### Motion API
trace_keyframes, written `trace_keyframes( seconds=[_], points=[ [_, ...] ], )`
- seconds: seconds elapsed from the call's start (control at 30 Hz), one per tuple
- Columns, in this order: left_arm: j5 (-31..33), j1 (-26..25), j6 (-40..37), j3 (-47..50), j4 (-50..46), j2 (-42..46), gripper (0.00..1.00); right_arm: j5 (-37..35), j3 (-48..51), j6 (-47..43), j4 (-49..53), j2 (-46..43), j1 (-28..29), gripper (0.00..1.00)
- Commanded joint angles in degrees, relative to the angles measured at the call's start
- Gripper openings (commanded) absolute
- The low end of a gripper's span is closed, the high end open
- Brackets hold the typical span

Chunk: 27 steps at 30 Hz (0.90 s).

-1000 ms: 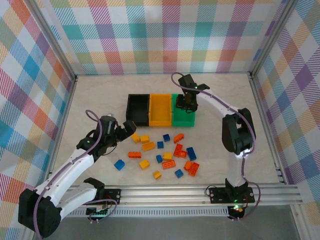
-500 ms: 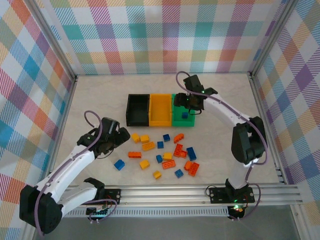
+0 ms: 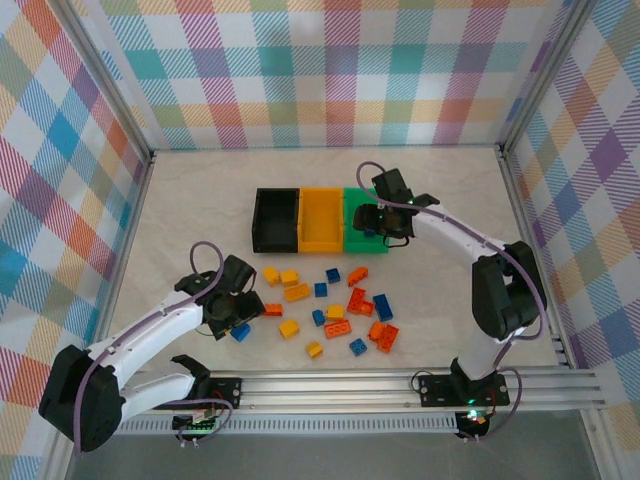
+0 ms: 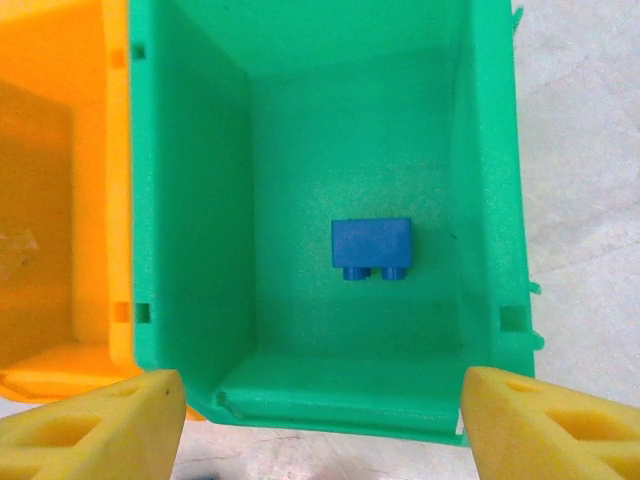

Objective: Sort the legos into containers by color

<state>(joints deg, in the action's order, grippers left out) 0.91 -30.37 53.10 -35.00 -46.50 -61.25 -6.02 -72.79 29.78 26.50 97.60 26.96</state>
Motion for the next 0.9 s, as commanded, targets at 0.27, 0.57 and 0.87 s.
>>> trace_keyframes(
  seconds=[0.27, 0.57, 0.87],
  points=[
    [-0.1, -0.48, 1.77, 1.71, -5.05, 0.99, 0.84, 0.05, 2.37, 1.16, -1.88, -3.04, -0.68, 0.74],
    [2.23, -0.5, -0.21, -3.45, -7.99, 2.54, 0.89, 0.48, 3.27, 1.79, -2.29, -2.95, -1.03, 0.74],
    [-2.14, -3.01, -2.31, -1.18, -9.25, 0.08, 0.9, 0.92, 4.28, 1.93, -2.31, -2.9, -1.21, 0.73]
  ],
)
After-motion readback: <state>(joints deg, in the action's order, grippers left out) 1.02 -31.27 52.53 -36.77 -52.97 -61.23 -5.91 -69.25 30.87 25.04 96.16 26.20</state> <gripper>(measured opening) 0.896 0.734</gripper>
